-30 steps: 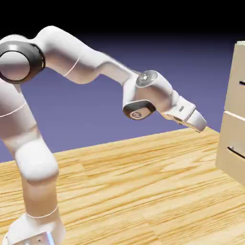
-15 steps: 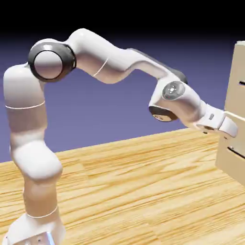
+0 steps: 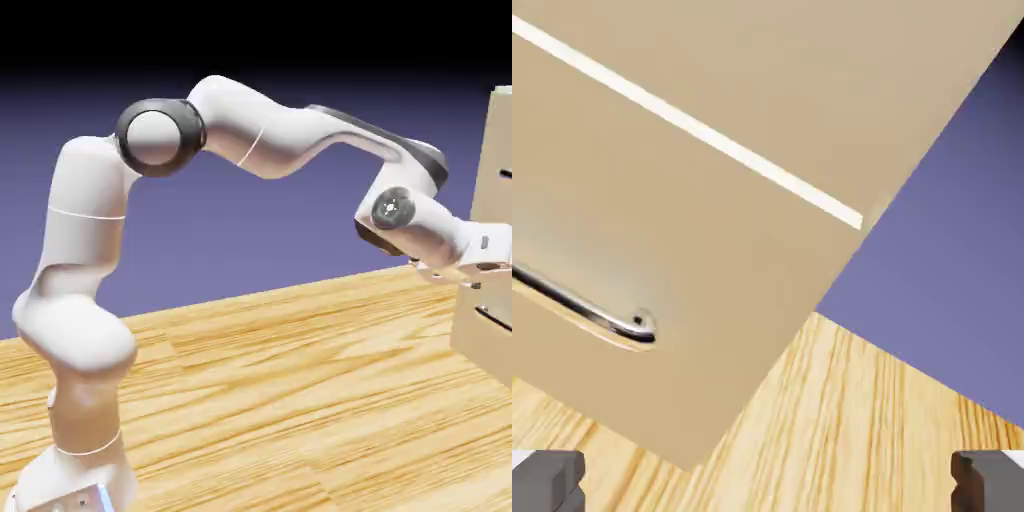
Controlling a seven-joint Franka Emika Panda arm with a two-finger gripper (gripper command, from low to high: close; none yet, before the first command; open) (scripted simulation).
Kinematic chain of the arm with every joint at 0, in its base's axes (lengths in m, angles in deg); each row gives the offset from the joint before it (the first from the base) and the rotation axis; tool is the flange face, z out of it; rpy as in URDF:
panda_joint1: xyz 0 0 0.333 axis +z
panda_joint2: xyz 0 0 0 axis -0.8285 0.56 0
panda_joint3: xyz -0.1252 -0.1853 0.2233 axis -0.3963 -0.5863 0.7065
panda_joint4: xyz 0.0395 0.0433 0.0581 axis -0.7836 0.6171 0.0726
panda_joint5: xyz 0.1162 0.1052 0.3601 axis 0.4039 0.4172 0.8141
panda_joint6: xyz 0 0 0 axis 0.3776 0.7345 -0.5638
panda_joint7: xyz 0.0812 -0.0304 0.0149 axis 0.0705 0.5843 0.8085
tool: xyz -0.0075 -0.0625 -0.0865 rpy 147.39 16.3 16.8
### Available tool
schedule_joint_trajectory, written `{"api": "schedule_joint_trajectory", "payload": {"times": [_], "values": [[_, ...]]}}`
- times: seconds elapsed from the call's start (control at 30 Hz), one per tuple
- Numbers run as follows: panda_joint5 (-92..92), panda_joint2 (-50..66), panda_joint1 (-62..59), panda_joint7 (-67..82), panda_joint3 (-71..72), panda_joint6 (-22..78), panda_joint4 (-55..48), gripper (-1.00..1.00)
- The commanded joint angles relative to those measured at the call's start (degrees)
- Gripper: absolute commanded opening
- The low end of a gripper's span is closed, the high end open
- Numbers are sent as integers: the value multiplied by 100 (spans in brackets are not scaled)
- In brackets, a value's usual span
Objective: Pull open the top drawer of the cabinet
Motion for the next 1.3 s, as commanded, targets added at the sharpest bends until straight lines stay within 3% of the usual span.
{"api": "schedule_joint_trajectory", "payload": {"times": [0.0,0.97,1.27], "values": [[194,105,53,250,-84,18,-111,0],[5745,3111,1560,7395,-2477,545,-3304,0],[5084,4034,659,6020,-2384,100,-4965,0]]}}
